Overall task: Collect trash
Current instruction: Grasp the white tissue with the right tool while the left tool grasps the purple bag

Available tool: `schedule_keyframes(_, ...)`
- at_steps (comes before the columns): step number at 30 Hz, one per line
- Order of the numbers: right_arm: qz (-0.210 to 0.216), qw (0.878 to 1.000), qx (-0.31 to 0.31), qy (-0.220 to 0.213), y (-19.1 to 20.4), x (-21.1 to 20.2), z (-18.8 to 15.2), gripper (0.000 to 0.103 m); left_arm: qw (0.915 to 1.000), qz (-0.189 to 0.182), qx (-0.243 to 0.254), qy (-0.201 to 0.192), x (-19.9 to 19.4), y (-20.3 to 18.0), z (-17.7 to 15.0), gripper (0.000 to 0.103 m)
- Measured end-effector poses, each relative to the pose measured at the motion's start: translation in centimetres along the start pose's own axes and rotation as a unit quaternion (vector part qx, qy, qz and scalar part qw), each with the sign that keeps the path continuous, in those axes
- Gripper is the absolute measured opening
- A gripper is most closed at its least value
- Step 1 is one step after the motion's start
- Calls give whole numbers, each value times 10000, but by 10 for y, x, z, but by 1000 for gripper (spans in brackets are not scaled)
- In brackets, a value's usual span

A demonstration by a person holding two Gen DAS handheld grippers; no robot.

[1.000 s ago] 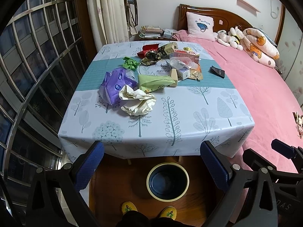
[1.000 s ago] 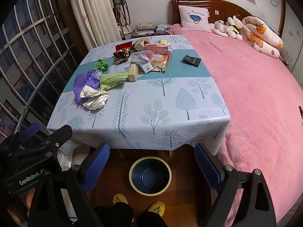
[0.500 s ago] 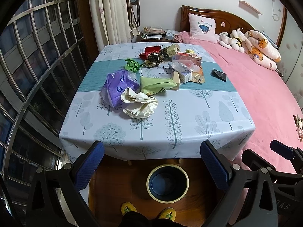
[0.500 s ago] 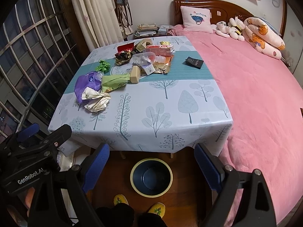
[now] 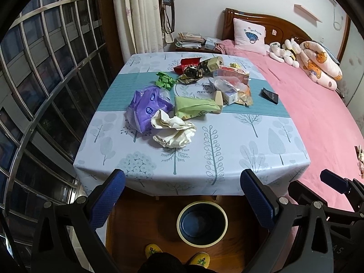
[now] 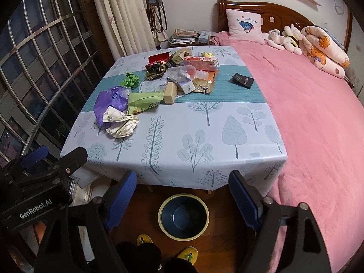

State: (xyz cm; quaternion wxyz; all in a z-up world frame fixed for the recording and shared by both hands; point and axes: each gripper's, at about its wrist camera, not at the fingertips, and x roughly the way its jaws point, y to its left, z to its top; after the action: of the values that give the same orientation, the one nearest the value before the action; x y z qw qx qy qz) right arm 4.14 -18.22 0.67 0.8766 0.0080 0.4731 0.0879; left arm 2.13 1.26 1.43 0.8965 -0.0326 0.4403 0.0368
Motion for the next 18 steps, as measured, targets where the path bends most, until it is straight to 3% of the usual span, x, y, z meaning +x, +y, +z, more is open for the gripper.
schedule_keyframes(8,65,9999,-92,-62,11,12,20,84,9999,1,-108,-120,6,14,17,100)
schedule_keyframes(18,119,9999,86,74,52,54,66,84,9990,15,344,-293,32,58,72,100)
